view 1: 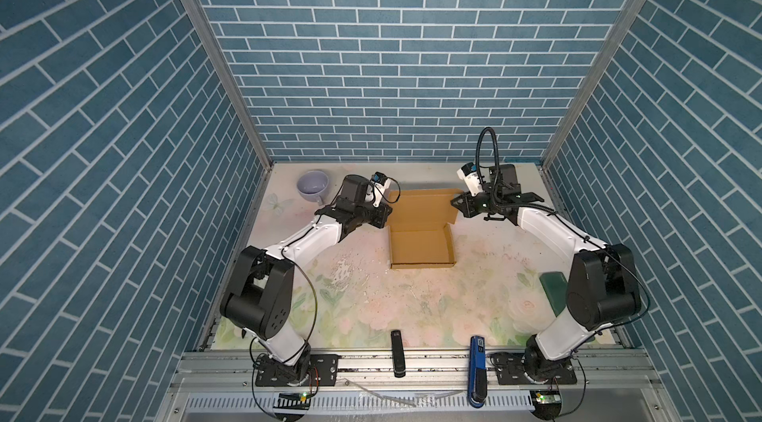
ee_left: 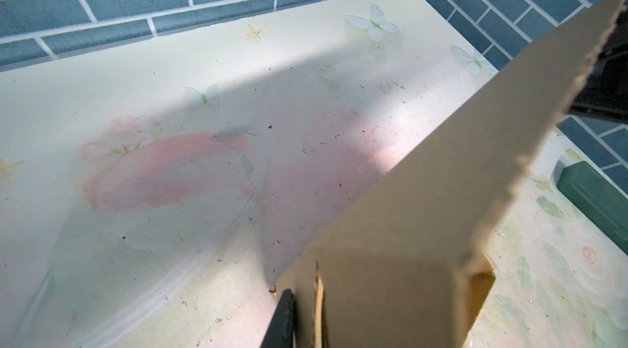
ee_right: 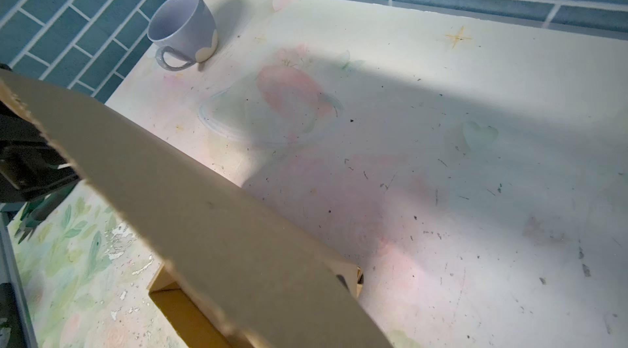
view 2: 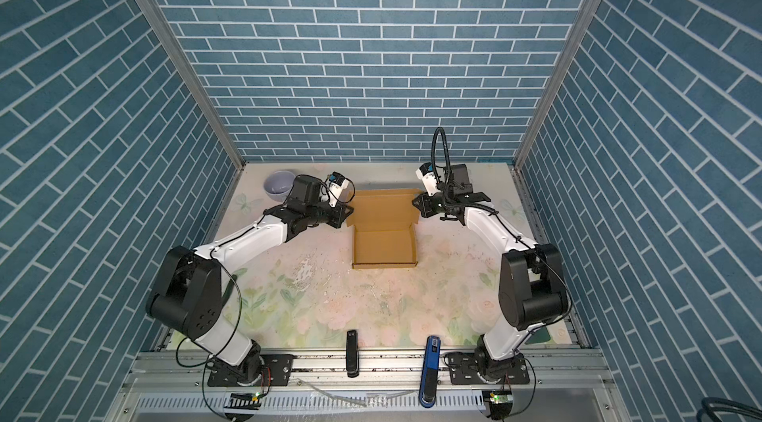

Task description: Fold the paper box

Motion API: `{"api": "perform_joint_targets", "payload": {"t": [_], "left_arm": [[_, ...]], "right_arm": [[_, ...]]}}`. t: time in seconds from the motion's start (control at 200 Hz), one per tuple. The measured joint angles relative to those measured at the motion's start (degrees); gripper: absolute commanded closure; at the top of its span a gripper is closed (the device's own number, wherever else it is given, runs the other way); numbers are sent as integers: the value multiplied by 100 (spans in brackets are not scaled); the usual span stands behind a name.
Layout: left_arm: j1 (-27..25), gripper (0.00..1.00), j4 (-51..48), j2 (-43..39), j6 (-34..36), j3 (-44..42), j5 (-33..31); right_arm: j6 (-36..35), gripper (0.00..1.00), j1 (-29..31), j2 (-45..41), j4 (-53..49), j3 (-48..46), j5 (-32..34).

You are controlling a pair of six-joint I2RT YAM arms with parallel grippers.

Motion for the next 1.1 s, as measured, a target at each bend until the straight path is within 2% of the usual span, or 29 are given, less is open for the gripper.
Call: {"api": "perform_joint_targets", "payload": {"t": [0.445, 0.86, 1.095], "left_arm": [[7, 86, -153, 7, -450, 92, -476], [-31, 82, -354, 4, -706, 83, -715], [-33, 80, -542, 4, -785, 83, -776]], "right_arm": [[442, 93, 739, -214, -173, -92, 1421], [861, 92, 1220, -321, -420, -74, 2240], [1051, 92, 1440, -280, -911, 118, 2612]]}}
